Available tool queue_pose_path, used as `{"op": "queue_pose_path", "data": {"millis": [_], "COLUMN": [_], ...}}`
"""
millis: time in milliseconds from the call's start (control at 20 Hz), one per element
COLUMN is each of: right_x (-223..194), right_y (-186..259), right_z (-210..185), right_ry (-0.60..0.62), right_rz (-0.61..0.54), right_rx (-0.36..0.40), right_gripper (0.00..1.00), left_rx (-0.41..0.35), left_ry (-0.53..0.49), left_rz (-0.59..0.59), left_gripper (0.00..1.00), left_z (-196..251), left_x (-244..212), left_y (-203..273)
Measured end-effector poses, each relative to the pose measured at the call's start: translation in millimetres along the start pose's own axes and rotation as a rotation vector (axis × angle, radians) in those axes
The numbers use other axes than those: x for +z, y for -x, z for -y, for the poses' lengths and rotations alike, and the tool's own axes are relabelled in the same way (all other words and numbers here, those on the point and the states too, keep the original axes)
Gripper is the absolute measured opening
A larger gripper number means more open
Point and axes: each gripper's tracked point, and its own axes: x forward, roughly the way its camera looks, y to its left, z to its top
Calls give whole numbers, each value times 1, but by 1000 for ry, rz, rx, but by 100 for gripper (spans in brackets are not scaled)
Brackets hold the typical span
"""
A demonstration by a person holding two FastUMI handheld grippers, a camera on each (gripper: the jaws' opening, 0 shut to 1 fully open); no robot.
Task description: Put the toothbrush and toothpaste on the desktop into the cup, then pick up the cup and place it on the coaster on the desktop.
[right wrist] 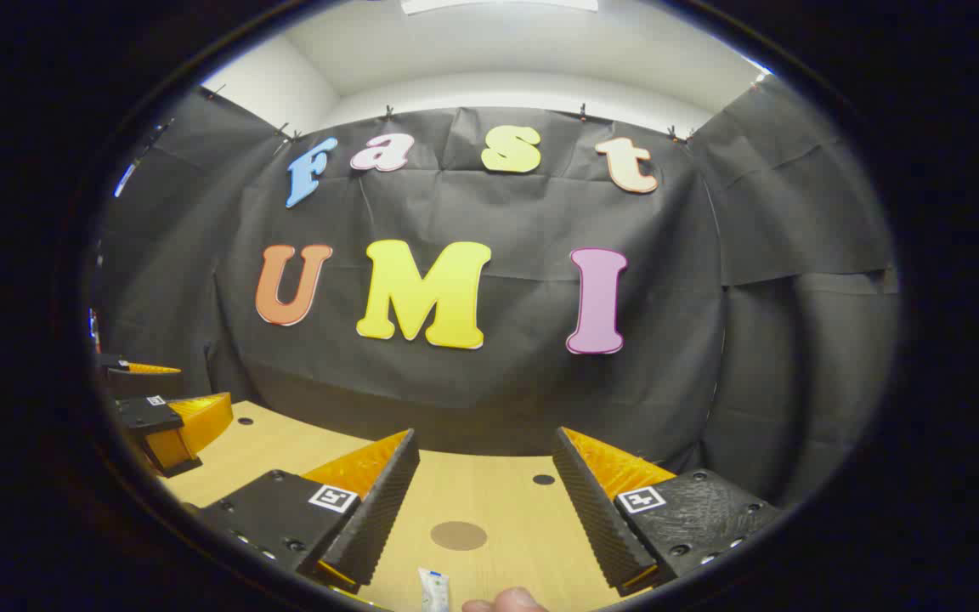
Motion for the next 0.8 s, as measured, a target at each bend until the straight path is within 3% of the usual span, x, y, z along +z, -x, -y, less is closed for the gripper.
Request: {"op": "queue_pose_path", "data": {"millis": [800], "right_x": [-13], "right_y": [-7], "right_z": [3], "right_ry": [-15], "right_rz": [-21], "right_rx": [6], "right_gripper": [95], "left_rx": [-17], "left_ry": [-17], "left_rz": [-16], "left_gripper": [98], "left_z": [11], "left_x": [-5], "left_y": [-5]}}
